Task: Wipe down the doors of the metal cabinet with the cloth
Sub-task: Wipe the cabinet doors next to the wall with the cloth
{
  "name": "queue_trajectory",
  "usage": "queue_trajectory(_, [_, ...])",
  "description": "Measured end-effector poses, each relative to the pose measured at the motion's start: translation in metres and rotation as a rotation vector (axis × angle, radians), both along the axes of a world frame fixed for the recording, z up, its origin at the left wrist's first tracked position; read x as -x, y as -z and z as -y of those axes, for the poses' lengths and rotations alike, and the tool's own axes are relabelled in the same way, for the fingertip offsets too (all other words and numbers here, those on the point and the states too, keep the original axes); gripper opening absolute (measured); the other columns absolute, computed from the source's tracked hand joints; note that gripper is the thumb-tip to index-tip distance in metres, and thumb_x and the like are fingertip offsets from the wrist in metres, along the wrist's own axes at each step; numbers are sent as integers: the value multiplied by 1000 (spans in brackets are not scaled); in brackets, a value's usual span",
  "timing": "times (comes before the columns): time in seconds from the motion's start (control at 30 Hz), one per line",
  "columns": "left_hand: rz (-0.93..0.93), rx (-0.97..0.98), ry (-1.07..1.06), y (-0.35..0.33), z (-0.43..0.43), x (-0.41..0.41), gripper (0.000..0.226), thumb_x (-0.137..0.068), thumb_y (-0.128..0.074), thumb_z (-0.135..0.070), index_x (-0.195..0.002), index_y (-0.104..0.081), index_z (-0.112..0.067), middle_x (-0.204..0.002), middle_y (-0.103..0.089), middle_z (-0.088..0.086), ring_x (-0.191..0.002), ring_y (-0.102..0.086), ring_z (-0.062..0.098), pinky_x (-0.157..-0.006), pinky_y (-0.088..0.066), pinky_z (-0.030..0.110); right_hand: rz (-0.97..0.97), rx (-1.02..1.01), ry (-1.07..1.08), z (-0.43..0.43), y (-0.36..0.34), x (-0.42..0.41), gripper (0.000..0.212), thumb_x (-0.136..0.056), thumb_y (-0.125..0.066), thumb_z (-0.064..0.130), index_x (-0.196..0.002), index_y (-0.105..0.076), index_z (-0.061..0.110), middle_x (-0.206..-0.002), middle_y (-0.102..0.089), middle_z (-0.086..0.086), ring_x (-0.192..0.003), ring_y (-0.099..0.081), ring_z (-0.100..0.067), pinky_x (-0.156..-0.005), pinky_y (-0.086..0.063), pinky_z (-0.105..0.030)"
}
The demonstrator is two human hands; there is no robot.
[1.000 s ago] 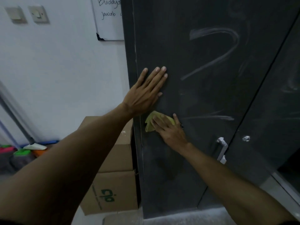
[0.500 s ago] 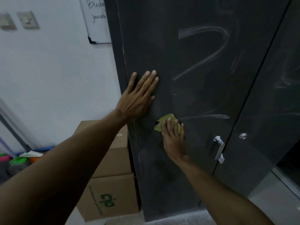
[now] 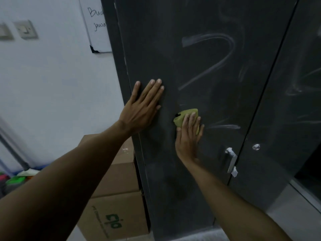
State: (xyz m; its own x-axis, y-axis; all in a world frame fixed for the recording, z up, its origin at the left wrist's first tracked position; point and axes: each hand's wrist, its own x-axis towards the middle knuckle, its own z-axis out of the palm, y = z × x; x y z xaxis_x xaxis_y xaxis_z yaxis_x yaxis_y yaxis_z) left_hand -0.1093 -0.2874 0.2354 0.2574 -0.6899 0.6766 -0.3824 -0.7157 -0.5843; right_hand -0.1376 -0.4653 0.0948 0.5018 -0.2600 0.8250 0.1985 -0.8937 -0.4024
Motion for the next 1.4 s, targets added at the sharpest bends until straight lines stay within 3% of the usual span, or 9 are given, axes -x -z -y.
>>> queue_trajectory(0.1, [16, 0, 11, -3, 1, 1, 56, -104, -28, -35, -151, -22, -6, -157, -24, 18, -145, -20, 31, -115, -11, 54, 49, -42, -12, -7, -23, -11, 54, -104, -26, 30, -153, -14, 12, -160, -11, -6, -148, -4, -28, -116, -10, -52])
queue_trajectory(0.27, [15, 15, 24, -8, 7, 2, 55, -104, -28, -35, -151, -23, -6, -157, -23, 17, -146, -19, 32, -116, -7, 54, 61, 328, 5, 3, -1, -6, 53, -100, -44, 30, -149, -28, 17, -154, -26, -3, -144, -22, -27, -111, -23, -57])
queue_trajectory(0.5, [8, 38, -6, -21, 6, 0, 56, -104, -26, -36, -151, -21, -6, -158, -20, 17, -147, -15, 31, -116, -4, 54, 80, 138, 43, 3, -28, -11, 52, -100, -36, 30, -147, -28, 10, -154, -27, -9, -142, -20, -34, -112, -13, -55])
queue_trajectory(0.67, [30, 21, -1, -24, 8, -3, 56, -104, -27, -36, -151, -20, -7, -158, -19, 16, -147, -14, 31, -116, -2, 54, 140, 425, 30, 12, -48, -15, 50, -100, -38, 32, -147, -30, 17, -151, -38, -6, -142, -25, -27, -112, -17, -54])
queue_trajectory(0.83, [58, 43, -4, -28, 10, -3, 56, -104, -30, -35, -151, -21, -7, -158, -21, 16, -147, -17, 31, -116, -3, 54, 140, 29, 84, 14, -60, -15, 53, -103, -30, 32, -151, -23, 11, -157, -24, -9, -146, -17, -30, -115, -13, -54])
queue_trajectory(1.0, [87, 40, -4, -33, 8, -6, 55, -104, -30, -35, -151, -22, -7, -157, -23, 16, -146, -19, 31, -116, -5, 54, 186, 337, 9, 12, -59, -16, 48, -102, -37, 29, -146, -32, 12, -151, -36, -10, -143, -23, -30, -111, -23, -59])
queue_trajectory(1.17, [90, 67, 28, -33, 11, -8, 54, -104, -33, -33, -151, -23, -7, -157, -24, 16, -146, -20, 30, -116, -6, 55, 263, 2, 51, 14, -101, -26, 51, -104, -31, 31, -150, -27, 9, -157, -20, -7, -146, -17, -30, -117, -12, -50])
queue_trajectory(1.3, [91, 66, 35, -34, 10, -9, 54, -103, -34, -32, -150, -25, -7, -157, -25, 16, -145, -21, 31, -115, -7, 55, 321, 429, -3, 13, -96, -28, 48, -101, -44, 25, -146, -34, 14, -151, -36, -6, -141, -29, -28, -113, -24, -53])
queue_trajectory(1.4, [100, 68, 28, -35, 7, -8, 54, -102, -34, -31, -150, -25, -6, -156, -25, 18, -145, -22, 32, -116, -4, 52, 329, 432, 41, 22, -93, -28, 46, -102, -40, 28, -146, -36, 14, -151, -35, -4, -141, -30, -24, -111, -26, -54])
